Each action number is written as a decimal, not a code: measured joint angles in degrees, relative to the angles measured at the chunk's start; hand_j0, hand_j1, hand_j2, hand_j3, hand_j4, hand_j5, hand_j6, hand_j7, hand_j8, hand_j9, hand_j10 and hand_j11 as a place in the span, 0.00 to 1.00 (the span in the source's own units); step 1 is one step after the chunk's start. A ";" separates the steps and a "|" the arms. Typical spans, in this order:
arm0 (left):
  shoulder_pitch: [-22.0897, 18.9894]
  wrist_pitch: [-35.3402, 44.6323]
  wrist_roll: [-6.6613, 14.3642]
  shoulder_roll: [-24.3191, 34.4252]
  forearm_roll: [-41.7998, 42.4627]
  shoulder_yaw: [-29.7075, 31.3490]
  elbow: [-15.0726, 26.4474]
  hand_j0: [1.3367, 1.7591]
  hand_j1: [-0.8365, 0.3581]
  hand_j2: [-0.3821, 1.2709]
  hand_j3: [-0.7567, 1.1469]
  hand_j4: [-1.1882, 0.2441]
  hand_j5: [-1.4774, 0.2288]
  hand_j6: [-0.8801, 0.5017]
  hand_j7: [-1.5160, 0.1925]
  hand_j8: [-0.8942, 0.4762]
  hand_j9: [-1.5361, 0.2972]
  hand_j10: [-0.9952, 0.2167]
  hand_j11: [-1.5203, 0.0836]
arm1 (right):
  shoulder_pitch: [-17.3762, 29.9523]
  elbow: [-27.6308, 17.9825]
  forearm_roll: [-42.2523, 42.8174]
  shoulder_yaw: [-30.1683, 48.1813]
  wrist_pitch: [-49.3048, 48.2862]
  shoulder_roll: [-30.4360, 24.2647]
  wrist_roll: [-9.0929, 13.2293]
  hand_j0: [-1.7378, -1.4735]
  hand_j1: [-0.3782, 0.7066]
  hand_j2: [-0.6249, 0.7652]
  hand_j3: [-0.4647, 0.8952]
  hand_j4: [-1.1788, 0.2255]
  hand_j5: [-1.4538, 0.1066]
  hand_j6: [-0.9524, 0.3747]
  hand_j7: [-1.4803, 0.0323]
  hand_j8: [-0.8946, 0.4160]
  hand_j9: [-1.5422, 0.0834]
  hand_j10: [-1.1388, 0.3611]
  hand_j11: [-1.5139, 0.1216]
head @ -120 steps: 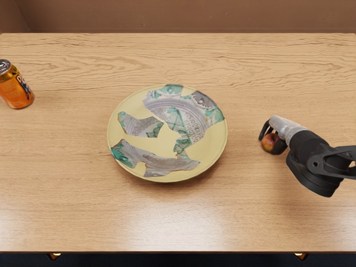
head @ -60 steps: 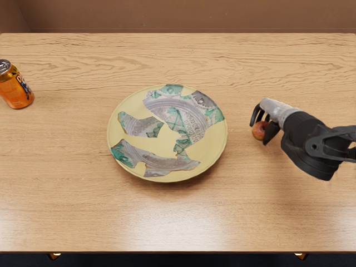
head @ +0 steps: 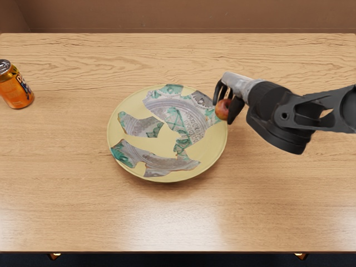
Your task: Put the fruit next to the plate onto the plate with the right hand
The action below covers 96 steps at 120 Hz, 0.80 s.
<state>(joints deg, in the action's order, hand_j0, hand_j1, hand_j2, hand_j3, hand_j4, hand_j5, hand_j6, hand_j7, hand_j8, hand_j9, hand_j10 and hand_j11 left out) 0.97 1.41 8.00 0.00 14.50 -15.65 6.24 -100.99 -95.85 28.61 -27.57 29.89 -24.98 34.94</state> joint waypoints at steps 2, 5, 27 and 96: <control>-0.02 0.00 0.00 0.00 0.00 0.00 0.00 0.76 0.99 0.23 0.40 0.83 0.87 0.64 0.89 0.65 0.84 0.82 0.95 | -0.42 0.01 -0.42 0.00 -0.02 0.41 0.00 0.31 0.59 0.67 0.34 0.31 0.26 0.37 0.32 0.36 0.30 0.29 0.28; -0.03 0.00 0.00 0.00 0.00 0.00 0.00 0.76 0.99 0.23 0.40 0.83 0.87 0.64 0.89 0.65 0.84 0.82 0.95 | -1.00 0.03 -1.03 0.00 -0.01 1.02 0.00 0.31 0.60 0.67 0.34 0.31 0.26 0.37 0.32 0.36 0.30 0.29 0.28; 0.00 0.00 0.00 0.00 0.00 0.00 0.00 0.76 0.99 0.23 0.40 0.83 0.87 0.64 0.89 0.65 0.84 0.82 0.95 | -3.55 0.65 -4.33 0.58 0.36 6.38 -0.01 0.30 0.61 0.69 0.34 0.30 0.24 0.39 0.30 0.37 0.28 0.29 0.26; 0.00 0.00 0.00 0.00 0.00 0.00 0.00 0.76 0.99 0.23 0.40 0.83 0.87 0.64 0.89 0.65 0.84 0.82 0.95 | -3.11 7.41 -7.76 2.65 0.58 19.77 0.03 0.32 0.58 0.69 0.34 0.26 0.19 0.38 0.25 0.38 0.25 0.23 0.23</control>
<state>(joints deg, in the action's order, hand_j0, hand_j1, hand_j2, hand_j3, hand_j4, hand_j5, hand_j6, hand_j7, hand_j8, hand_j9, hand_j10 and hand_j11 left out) 0.96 1.41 8.00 0.00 14.50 -15.65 6.24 -104.10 -88.44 20.85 -24.91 30.46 -5.21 34.97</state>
